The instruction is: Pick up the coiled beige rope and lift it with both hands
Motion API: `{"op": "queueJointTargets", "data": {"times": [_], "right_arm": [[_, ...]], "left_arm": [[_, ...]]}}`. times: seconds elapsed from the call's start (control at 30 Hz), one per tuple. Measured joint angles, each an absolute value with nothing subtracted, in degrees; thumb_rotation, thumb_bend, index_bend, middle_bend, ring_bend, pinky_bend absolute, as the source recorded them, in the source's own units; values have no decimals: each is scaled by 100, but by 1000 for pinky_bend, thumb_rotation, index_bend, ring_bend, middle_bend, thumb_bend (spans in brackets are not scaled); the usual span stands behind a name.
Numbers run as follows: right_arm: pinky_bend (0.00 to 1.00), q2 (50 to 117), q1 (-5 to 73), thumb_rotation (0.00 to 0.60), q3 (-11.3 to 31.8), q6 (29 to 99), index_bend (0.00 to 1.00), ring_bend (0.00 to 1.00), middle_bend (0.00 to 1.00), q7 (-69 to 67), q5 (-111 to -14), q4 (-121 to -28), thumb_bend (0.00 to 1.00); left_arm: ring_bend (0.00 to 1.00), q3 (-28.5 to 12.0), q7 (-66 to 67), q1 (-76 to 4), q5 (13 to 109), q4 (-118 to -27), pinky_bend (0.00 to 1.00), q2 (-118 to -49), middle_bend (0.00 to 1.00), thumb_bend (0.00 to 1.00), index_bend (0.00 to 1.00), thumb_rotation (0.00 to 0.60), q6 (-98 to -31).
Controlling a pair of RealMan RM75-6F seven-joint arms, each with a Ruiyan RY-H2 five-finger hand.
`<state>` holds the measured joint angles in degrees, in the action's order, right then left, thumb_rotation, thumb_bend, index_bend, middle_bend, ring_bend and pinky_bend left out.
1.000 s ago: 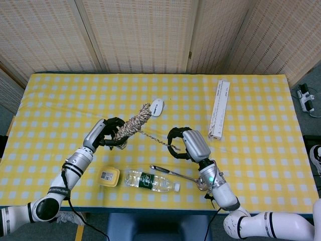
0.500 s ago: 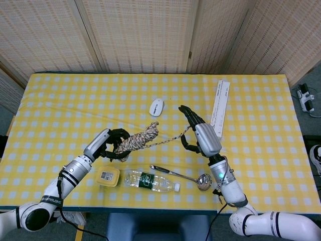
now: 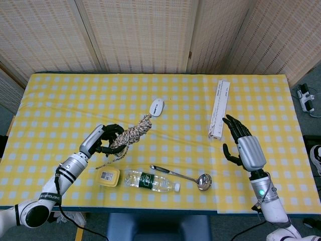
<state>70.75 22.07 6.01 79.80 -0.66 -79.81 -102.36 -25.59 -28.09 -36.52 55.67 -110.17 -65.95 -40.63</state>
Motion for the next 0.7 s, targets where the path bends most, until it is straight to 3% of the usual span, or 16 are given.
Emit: {"op": "queueJointTargets", "data": {"times": [0.27, 0.43, 0.7], "right_arm": [[164, 6723, 1437, 600, 46, 8593, 0, 132, 112, -203, -8448, -9922, 586], [154, 6603, 1021, 600, -212, 8851, 0, 91, 87, -466, -8613, -9642, 585], [117, 6595, 567, 600, -342, 9124, 0, 64, 79, -1107, -8751, -9063, 585]], "left_arm": [[660, -2358, -2620, -3737, 5490, -10817, 734, -6695, 688, 556, 671, 600, -4233], [660, -2265, -2505, -3771, 5466, -10752, 734, -6746, 688, 556, 671, 600, -4339], [660, -2137, -2388, -3801, 5389, -10741, 734, -6814, 688, 557, 671, 600, -4451]]}}
